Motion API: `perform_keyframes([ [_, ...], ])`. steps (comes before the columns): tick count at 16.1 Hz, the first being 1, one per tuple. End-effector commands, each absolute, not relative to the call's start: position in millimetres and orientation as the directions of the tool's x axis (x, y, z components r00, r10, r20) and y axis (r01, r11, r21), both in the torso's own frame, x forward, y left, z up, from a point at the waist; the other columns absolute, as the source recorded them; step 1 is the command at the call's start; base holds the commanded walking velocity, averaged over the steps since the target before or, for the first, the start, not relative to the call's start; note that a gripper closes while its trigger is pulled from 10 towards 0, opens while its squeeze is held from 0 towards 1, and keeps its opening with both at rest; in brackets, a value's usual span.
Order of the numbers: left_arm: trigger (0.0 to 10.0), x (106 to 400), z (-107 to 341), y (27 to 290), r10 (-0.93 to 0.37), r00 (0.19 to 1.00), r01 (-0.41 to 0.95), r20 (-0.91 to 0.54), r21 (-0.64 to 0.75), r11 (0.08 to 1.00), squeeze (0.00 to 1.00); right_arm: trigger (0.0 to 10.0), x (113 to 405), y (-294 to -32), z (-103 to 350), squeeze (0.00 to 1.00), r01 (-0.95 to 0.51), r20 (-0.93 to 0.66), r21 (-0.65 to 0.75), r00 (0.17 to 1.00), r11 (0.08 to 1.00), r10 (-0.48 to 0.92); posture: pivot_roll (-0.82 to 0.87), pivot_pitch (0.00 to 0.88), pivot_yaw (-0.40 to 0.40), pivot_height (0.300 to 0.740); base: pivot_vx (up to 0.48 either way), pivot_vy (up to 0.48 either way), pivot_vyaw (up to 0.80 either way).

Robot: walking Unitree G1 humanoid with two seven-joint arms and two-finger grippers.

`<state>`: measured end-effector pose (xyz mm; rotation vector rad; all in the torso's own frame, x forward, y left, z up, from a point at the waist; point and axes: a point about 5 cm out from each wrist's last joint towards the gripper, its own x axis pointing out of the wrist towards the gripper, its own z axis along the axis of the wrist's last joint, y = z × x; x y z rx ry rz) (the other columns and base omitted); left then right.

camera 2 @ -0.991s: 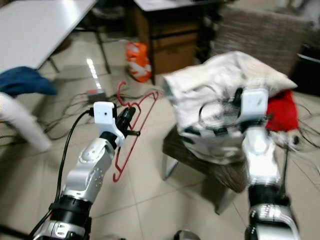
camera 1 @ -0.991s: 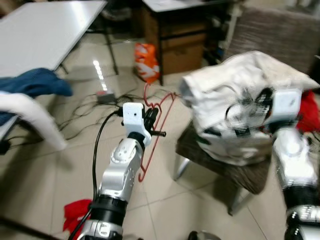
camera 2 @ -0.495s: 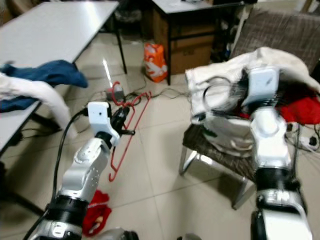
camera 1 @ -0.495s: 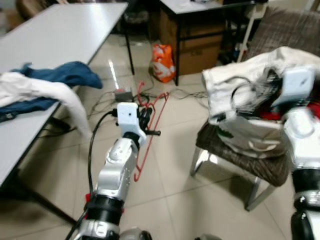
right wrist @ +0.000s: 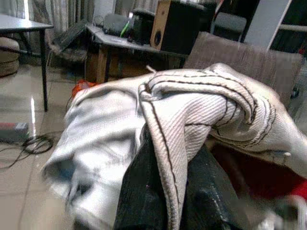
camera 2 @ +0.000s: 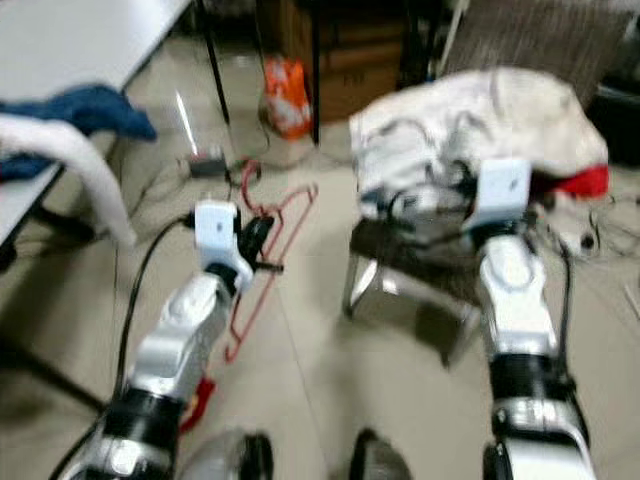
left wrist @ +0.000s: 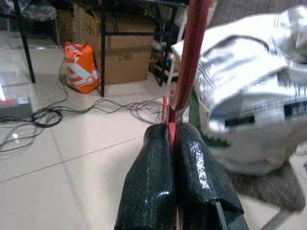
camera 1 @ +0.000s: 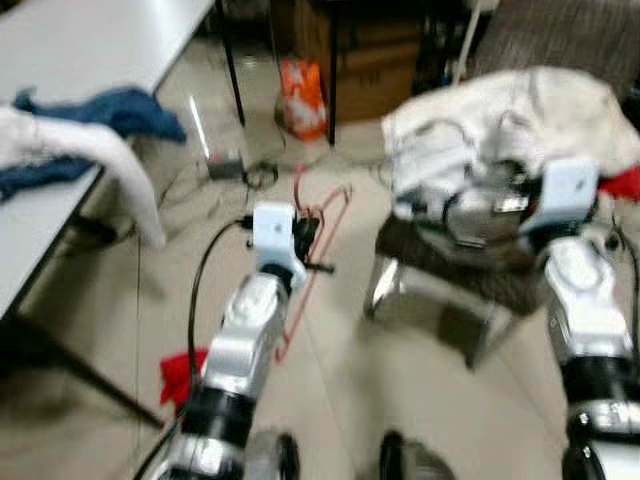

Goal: Hang hanger

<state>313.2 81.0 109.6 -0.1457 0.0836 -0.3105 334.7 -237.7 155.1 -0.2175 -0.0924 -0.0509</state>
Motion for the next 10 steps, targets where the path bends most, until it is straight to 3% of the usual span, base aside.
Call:
perform_keyframes([
  [1, 10.0, 312, 114, 80, -0.310, 0.950, 0.303, -0.033, -0.131, 0.944, 0.00, 0.0, 336, -237, 170, 0.00, 0.057, 0.148, -0.223, 0.989, 0.973, -0.024, -0.07, 0.000, 0.052, 0.740, 0.000, 0.000, 0.00],
  [2, 10.0, 312, 114, 79, -0.316, 0.948, 0.311, -0.030, -0.118, 0.943, 0.00, 0.0, 335, -237, 168, 0.00, 0.058, 0.143, -0.222, 0.989, 0.973, -0.026, -0.07, 0.000, 0.052, 0.740, 0.000, 0.000, 0.00],
  [7, 10.0, 308, 115, 74, -0.341, 0.940, 0.335, -0.024, -0.126, 0.934, 0.00, 0.0, 334, -235, 176, 0.00, 0.047, 0.152, -0.266, 0.988, 0.963, -0.007, -0.07, 0.000, 0.056, 0.740, 0.000, -0.480, 0.00],
  [9, 10.0, 307, 115, 72, -0.346, 0.938, 0.341, -0.020, -0.125, 0.932, 0.00, 0.0, 338, -233, 196, 0.00, 0.029, 0.184, -0.258, 0.983, 0.966, 0.019, -0.08, 0.000, 0.059, 0.740, 0.000, -0.480, 0.00],
  [10, 10.0, 307, 116, 72, -0.345, 0.939, 0.340, -0.013, -0.131, 0.931, 0.00, 0.0, 340, -227, 213, 0.00, -0.012, 0.215, -0.224, 0.975, 0.975, 0.062, -0.07, 0.000, 0.059, 0.740, 0.000, 0.000, 0.00],
])
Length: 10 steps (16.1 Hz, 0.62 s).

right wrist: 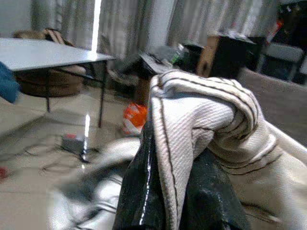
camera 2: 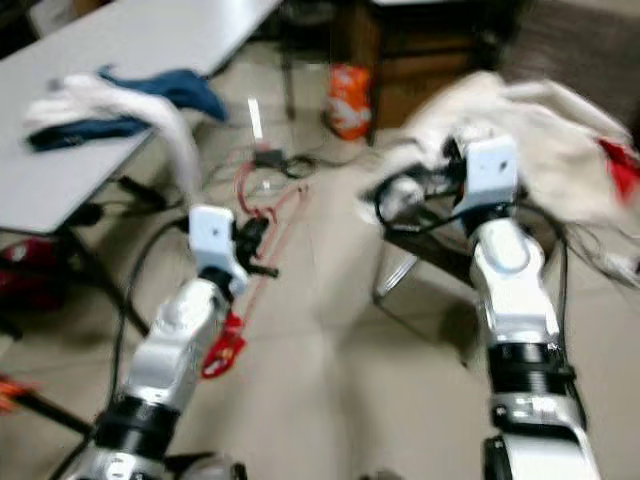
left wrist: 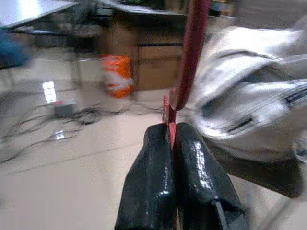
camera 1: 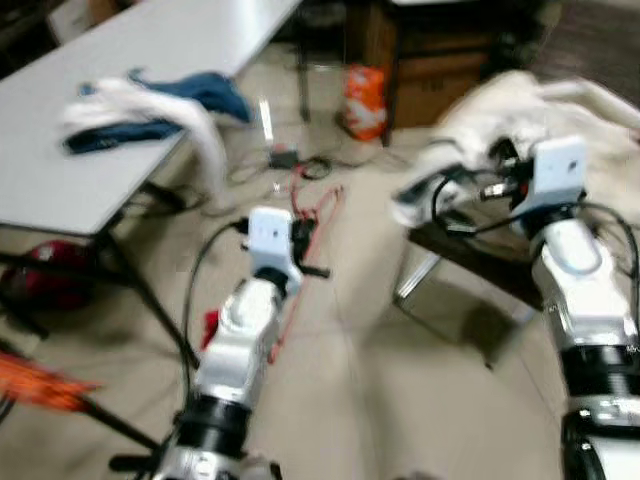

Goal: Hang hanger

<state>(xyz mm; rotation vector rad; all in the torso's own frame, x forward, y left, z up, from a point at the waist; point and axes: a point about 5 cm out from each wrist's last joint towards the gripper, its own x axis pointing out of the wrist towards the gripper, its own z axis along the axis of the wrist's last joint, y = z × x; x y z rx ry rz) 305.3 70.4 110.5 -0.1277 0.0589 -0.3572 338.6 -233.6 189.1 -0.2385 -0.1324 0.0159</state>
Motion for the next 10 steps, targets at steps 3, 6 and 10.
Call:
perform_keyframes([
  [3, 10.0, 307, 116, 74, -0.340, 0.940, 0.335, -0.012, -0.141, 0.931, 0.00, 0.0, 341, -213, 244, 0.00, -0.114, 0.265, -0.229, 0.948, 0.967, 0.175, -0.08, 0.000, 0.062, 0.740, 0.000, 0.000, 0.00],
  [6, 10.0, 307, 115, 75, -0.333, 0.943, 0.328, -0.015, -0.142, 0.934, 0.00, 0.0, 334, -184, 265, 0.00, -0.292, 0.318, -0.097, 0.897, 0.952, 0.308, -0.07, 0.000, 0.060, 0.740, 0.000, 0.000, 0.00],
  [10, 10.0, 309, 116, 77, -0.322, 0.947, 0.317, -0.015, -0.141, 0.938, 0.00, 0.0, 318, -149, 267, 0.00, -0.507, 0.319, 0.000, 0.817, 0.862, 0.480, -0.07, 0.000, 0.055, 0.740, 0.000, 0.000, 0.00],
])
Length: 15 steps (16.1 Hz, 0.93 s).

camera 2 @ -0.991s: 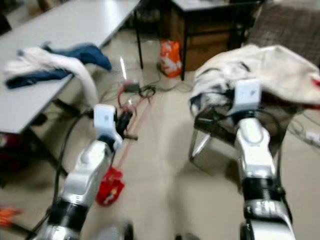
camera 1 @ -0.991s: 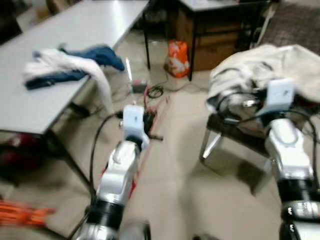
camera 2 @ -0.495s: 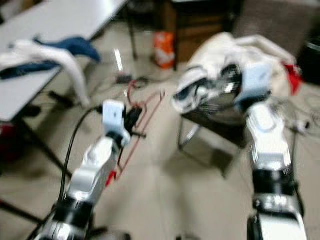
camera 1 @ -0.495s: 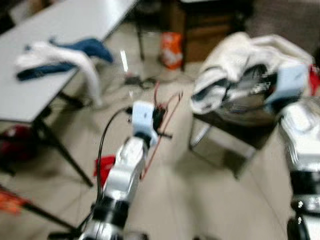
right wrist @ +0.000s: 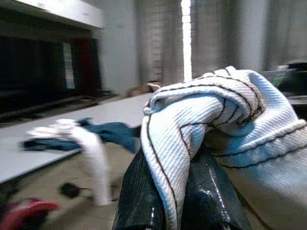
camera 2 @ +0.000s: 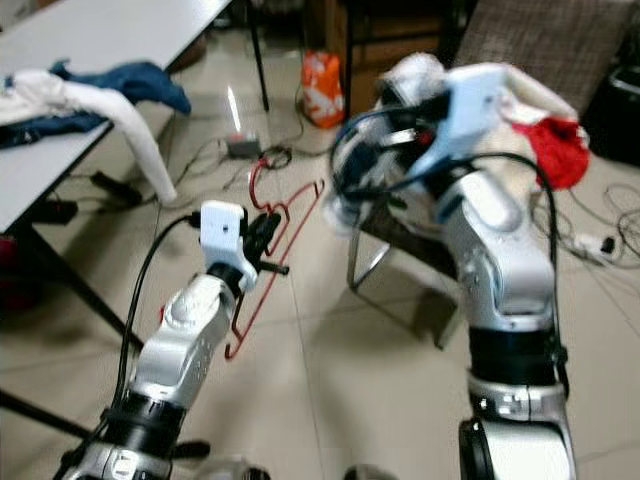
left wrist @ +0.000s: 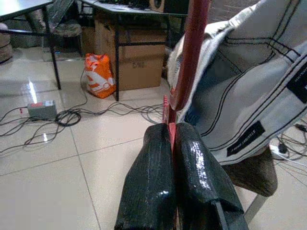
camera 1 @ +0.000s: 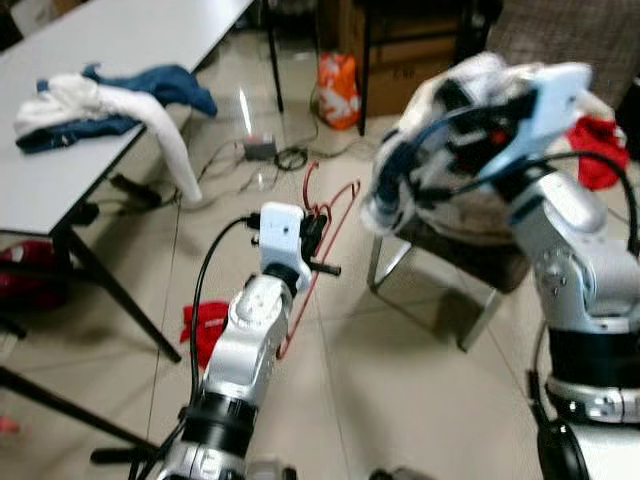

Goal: Hang hanger

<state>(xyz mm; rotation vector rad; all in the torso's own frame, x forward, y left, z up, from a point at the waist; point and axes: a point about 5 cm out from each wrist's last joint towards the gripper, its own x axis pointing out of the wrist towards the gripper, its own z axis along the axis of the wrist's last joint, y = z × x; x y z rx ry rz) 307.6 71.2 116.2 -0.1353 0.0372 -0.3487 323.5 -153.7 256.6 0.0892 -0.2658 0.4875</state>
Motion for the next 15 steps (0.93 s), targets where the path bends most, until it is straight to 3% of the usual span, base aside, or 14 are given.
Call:
perform_keyframes([
  [1, 10.0, 309, 115, 77, -0.318, 0.948, 0.312, -0.017, -0.143, 0.939, 0.00, 0.0, 313, -144, 271, 0.00, -0.561, 0.326, 0.033, 0.789, 0.828, 0.521, -0.07, 0.000, 0.055, 0.740, 0.000, 0.000, 0.00],
  [6, 10.0, 310, 114, 80, -0.303, 0.953, 0.297, -0.023, -0.149, 0.943, 0.00, 0.0, 300, -137, 282, 0.00, -0.669, 0.351, 0.128, 0.721, 0.732, 0.598, -0.08, 0.000, 0.058, 0.740, 0.000, 0.000, 0.00],
  [8, 10.0, 312, 114, 82, -0.296, 0.955, 0.290, -0.023, -0.149, 0.945, 0.00, 0.0, 289, -129, 287, 0.00, -0.741, 0.356, 0.122, 0.654, 0.661, 0.667, -0.08, 0.000, 0.058, 0.740, 0.000, 0.000, 0.00],
  [15, 10.0, 314, 114, 83, -0.290, 0.957, 0.284, -0.023, -0.144, 0.948, 0.00, 0.0, 285, -149, 269, 0.00, -0.741, 0.228, 0.087, 0.666, 0.666, 0.711, -0.08, 0.000, 0.060, 0.740, 0.000, 0.000, 0.00],
])
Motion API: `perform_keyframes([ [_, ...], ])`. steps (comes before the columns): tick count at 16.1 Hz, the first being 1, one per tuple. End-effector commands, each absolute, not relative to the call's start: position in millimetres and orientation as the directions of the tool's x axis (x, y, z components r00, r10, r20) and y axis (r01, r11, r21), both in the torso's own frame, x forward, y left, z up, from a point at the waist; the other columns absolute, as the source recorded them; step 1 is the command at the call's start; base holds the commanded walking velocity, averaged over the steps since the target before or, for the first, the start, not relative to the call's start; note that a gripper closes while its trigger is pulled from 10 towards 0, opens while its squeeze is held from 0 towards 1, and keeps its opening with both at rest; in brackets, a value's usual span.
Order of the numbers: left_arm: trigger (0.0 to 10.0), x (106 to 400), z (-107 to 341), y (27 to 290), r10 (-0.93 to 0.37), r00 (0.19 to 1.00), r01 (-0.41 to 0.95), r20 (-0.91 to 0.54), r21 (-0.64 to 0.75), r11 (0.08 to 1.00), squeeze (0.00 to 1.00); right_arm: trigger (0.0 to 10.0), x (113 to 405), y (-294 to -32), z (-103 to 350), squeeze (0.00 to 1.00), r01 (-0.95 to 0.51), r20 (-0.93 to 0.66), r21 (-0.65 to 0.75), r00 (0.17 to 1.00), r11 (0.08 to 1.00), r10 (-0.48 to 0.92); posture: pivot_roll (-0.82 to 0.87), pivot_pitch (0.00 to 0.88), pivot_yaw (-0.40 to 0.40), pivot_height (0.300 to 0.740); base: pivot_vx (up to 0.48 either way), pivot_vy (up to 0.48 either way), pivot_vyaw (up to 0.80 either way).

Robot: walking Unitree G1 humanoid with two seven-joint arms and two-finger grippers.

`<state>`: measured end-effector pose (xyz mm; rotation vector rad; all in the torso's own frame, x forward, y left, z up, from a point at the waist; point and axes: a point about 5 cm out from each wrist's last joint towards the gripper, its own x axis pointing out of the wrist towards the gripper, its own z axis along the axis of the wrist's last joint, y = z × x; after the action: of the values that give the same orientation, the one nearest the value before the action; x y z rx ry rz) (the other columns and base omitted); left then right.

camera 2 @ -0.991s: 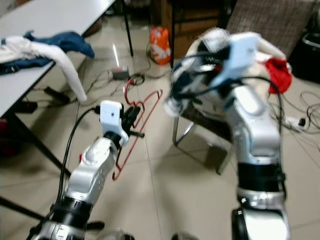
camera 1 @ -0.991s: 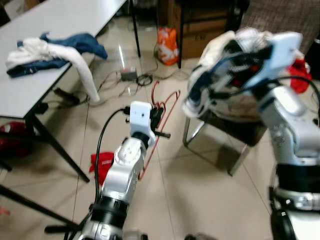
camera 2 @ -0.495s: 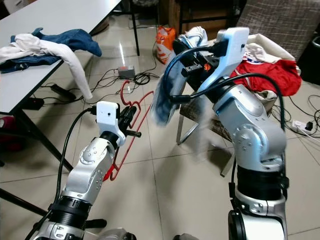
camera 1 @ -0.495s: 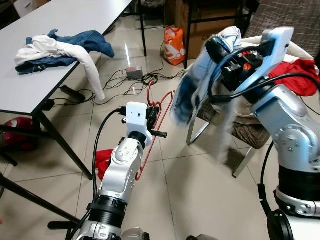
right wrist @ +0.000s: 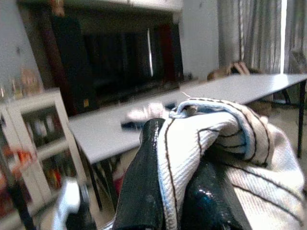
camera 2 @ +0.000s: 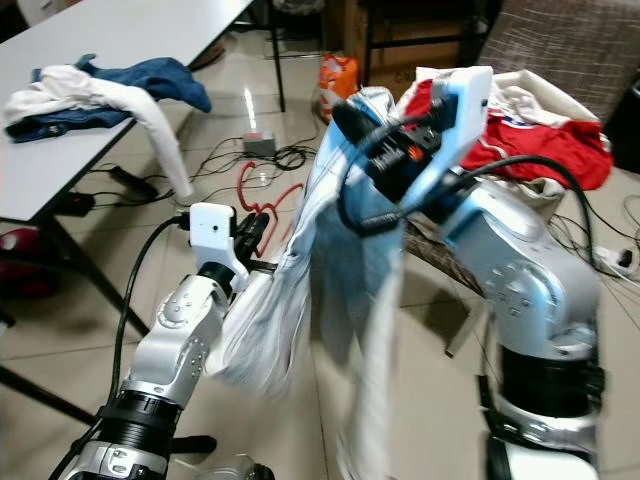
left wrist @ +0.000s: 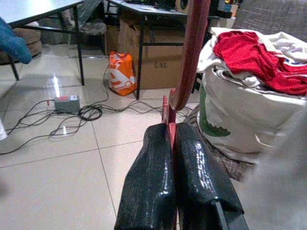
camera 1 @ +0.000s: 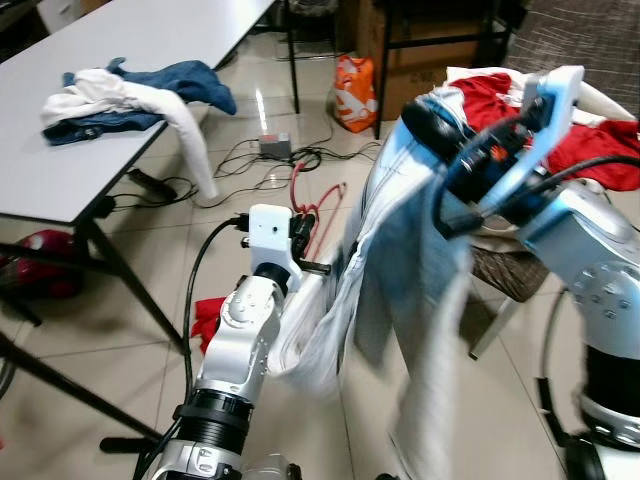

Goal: Hang hanger

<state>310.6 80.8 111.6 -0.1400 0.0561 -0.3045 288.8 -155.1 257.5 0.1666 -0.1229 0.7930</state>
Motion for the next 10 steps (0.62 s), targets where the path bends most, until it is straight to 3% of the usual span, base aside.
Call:
perform_keyframes([
  [1, 10.0, 314, 115, 82, -0.292, 0.956, 0.286, -0.022, -0.143, 0.947, 0.00, 0.0, 288, -163, 251, 0.00, -0.711, 0.135, 0.037, 0.699, 0.702, 0.702, -0.08, 0.000, 0.062, 0.740, 0.000, 0.000, 0.00],
  [3, 10.0, 314, 115, 82, -0.296, 0.955, 0.290, -0.023, -0.140, 0.947, 0.00, 0.0, 293, -178, 230, 0.00, -0.666, -0.004, -0.118, 0.742, 0.737, 0.670, -0.09, 0.000, 0.066, 0.740, 0.000, 0.000, 0.00],
  [4, 10.0, 316, 115, 82, -0.297, 0.955, 0.292, -0.023, -0.135, 0.947, 0.00, 0.0, 297, -194, 208, 0.00, -0.622, -0.140, -0.298, 0.779, 0.724, 0.611, -0.09, 0.000, 0.069, 0.740, 0.000, 0.000, 0.00],
  [5, 10.0, 317, 116, 83, -0.296, 0.955, 0.291, -0.020, -0.132, 0.947, 0.00, 0.0, 297, -197, 203, 0.00, -0.619, -0.164, -0.330, 0.781, 0.713, 0.602, -0.09, 0.000, 0.069, 0.740, 0.000, 0.000, 0.00],
  [7, 10.0, 320, 119, 84, -0.295, 0.955, 0.292, -0.008, -0.116, 0.949, 0.00, 0.0, 299, -205, 187, 0.00, -0.607, -0.227, -0.434, 0.789, 0.665, 0.571, -0.09, 0.000, 0.071, 0.740, 0.000, 0.000, 0.00],
  [10, 10.0, 327, 131, 89, -0.308, 0.951, 0.310, 0.035, -0.082, 0.947, 0.00, 0.0, 297, -213, 158, 0.00, -0.645, -0.329, -0.572, 0.747, 0.507, 0.578, -0.08, 0.000, 0.075, 0.740, 0.000, 0.000, 0.00],
])
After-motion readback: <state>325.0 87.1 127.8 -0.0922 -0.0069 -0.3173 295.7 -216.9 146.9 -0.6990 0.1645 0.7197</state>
